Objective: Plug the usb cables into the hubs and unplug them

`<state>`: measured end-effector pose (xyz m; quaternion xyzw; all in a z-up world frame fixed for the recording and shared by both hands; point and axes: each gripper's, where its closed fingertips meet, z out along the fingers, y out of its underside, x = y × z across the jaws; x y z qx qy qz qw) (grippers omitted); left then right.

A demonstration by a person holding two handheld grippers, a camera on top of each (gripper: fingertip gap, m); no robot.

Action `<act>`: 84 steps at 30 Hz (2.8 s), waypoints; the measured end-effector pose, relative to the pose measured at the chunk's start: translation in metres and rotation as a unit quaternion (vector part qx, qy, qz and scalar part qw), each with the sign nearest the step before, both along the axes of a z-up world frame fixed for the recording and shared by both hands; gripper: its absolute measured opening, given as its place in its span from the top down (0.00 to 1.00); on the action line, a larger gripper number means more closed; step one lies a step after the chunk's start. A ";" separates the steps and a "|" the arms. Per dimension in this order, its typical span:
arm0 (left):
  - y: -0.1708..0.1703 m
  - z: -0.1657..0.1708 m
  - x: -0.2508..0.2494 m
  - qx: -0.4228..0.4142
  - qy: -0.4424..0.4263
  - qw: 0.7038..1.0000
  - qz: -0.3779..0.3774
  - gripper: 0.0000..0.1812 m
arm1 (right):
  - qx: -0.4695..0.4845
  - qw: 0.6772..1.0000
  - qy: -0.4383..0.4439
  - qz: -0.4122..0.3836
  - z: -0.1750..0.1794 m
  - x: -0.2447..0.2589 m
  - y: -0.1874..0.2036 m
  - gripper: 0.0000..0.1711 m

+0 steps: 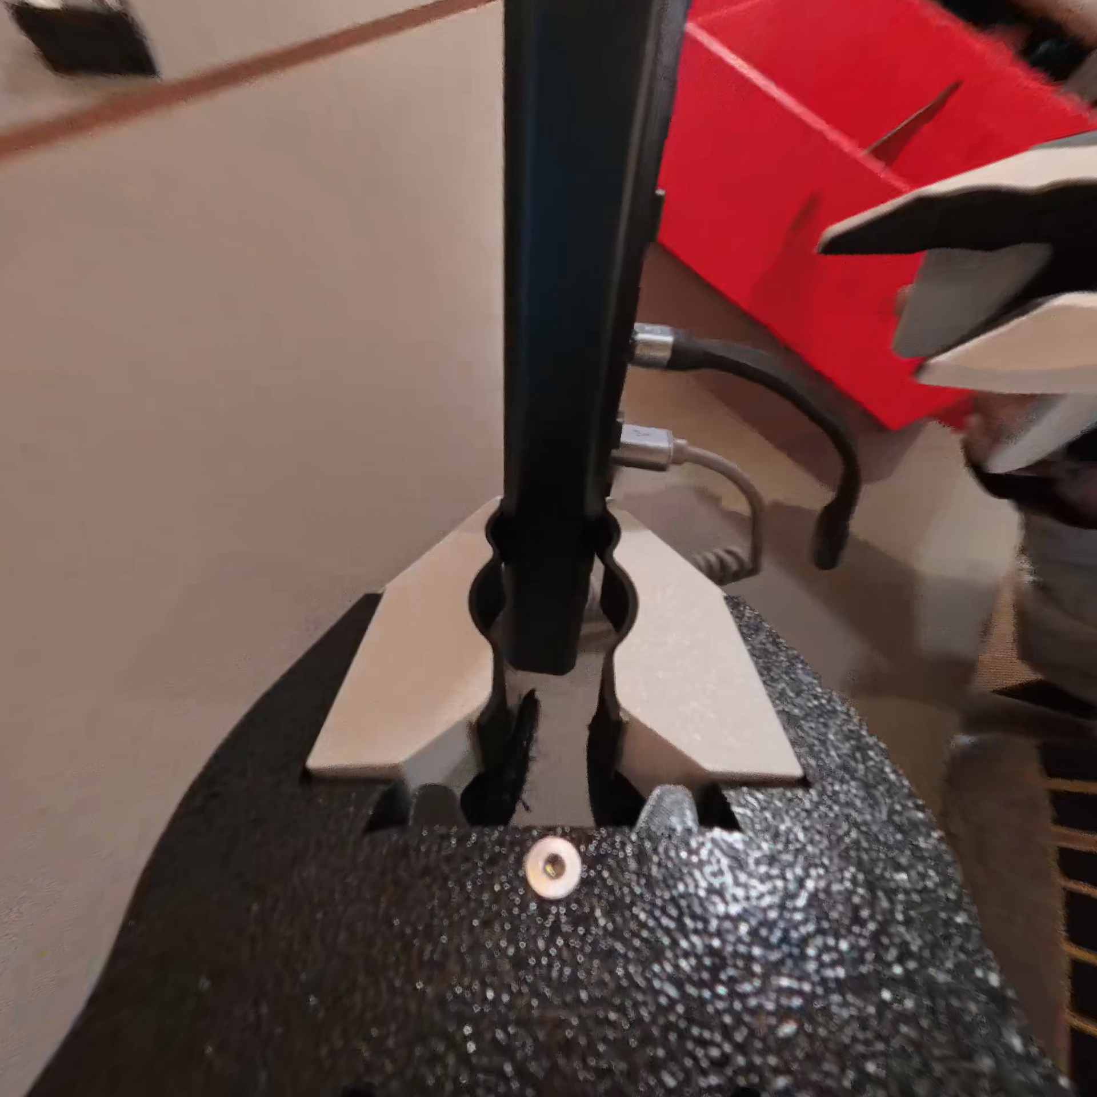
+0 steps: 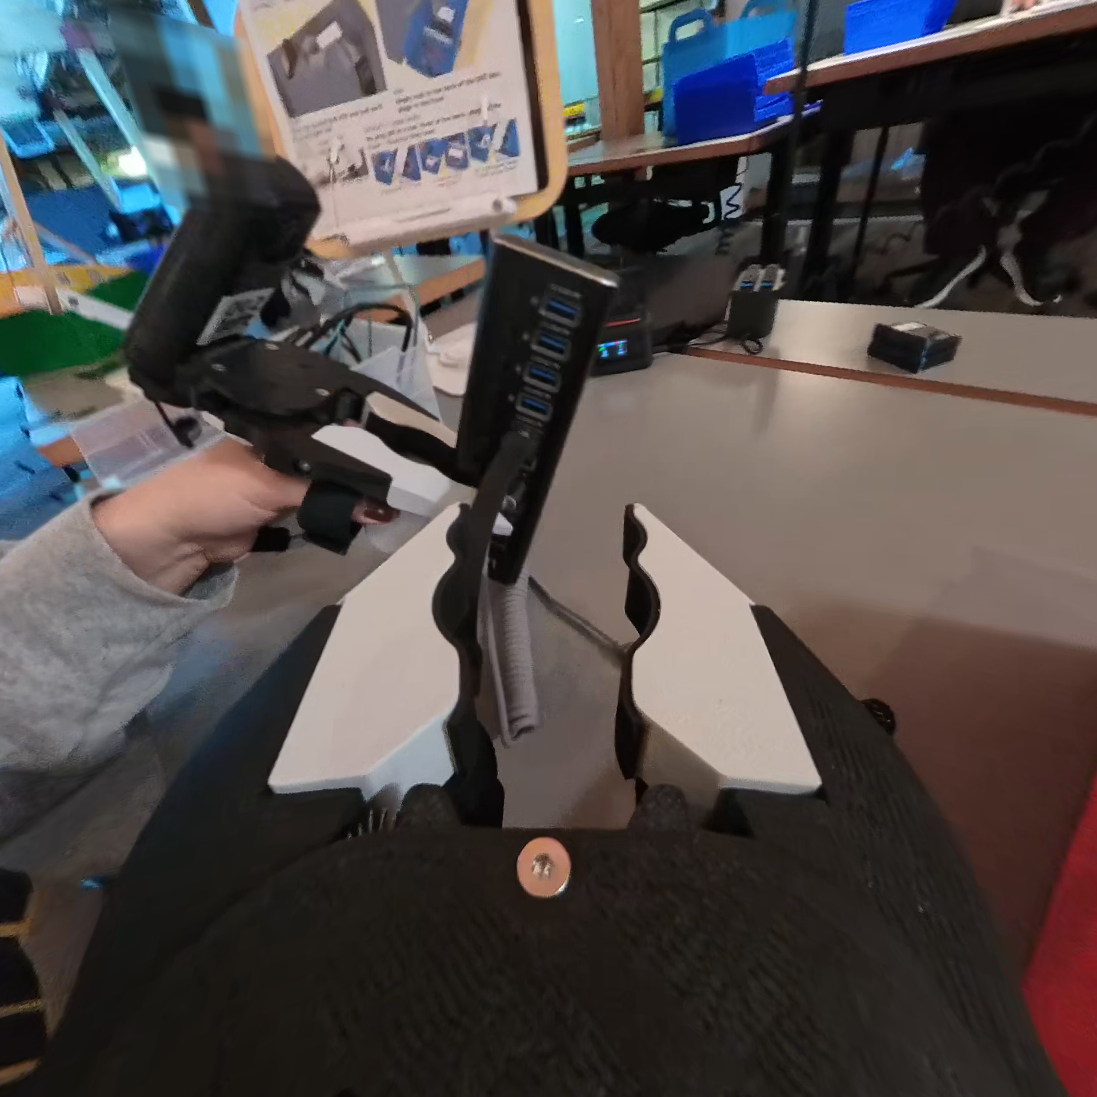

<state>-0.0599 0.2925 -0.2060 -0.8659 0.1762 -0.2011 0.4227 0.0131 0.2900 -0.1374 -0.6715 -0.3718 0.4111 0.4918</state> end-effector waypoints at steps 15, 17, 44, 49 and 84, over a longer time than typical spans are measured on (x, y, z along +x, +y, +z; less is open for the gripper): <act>-0.034 -0.026 0.017 -0.086 -0.186 0.977 -0.051 0.86 | 0.249 0.941 -0.209 0.098 -0.036 -0.032 -0.007 0.78; -0.039 -0.028 0.023 -0.096 -0.195 0.974 -0.065 0.86 | 0.263 0.935 -0.216 0.103 -0.040 -0.039 -0.008 0.80; -0.022 0.005 0.014 0.004 -0.155 0.986 -0.066 0.84 | 0.471 0.842 -0.241 0.110 -0.043 -0.056 -0.027 0.97; -0.022 0.003 0.017 0.005 -0.135 0.988 -0.080 0.83 | 0.463 0.849 -0.229 0.111 -0.041 -0.055 -0.030 0.97; -0.064 0.056 0.023 0.081 -0.236 0.964 -0.091 0.87 | 0.492 0.843 -0.179 0.124 0.009 -0.048 -0.073 0.97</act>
